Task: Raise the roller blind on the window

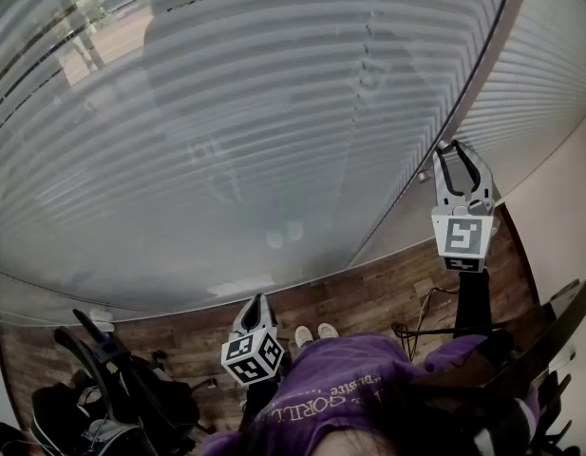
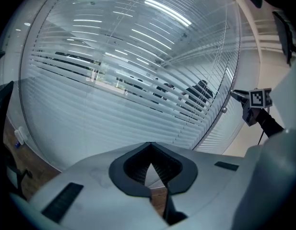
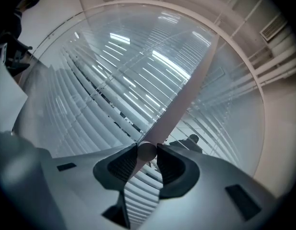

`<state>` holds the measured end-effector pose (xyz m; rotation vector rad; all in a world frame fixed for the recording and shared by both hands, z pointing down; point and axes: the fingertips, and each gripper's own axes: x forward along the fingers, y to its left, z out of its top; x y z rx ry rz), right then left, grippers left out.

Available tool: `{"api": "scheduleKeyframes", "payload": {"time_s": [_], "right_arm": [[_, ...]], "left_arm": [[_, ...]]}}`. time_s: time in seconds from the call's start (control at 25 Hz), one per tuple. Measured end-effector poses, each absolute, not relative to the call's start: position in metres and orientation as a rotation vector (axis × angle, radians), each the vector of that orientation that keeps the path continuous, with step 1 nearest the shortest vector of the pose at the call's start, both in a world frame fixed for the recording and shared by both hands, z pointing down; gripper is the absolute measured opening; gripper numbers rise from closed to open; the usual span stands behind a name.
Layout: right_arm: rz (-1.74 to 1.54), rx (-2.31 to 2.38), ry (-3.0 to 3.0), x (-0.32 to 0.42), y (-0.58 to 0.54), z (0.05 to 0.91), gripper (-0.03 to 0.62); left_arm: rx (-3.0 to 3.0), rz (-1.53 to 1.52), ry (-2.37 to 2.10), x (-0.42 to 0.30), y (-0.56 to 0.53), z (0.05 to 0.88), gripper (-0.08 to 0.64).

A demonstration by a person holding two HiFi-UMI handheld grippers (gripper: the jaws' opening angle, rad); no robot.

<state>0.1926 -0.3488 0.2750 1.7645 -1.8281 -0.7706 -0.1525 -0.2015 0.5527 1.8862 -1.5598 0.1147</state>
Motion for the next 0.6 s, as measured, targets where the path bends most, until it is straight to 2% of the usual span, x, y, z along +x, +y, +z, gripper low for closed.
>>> {"api": "scheduleKeyframes", "payload": {"time_s": [0.2,0.6], "right_arm": [[-0.651,1.818,-1.897,0.190,-0.347,0.269,0.124],[-0.808,1.708,-1.763,0.193,-0.349,0.274,0.124]], "left_arm": [[1.942,0.108,-1.551,-0.147,-0.203,0.543,0.000],[2.178,0.003,-1.460,-0.115,-0.241,0.478,0.000]]}}
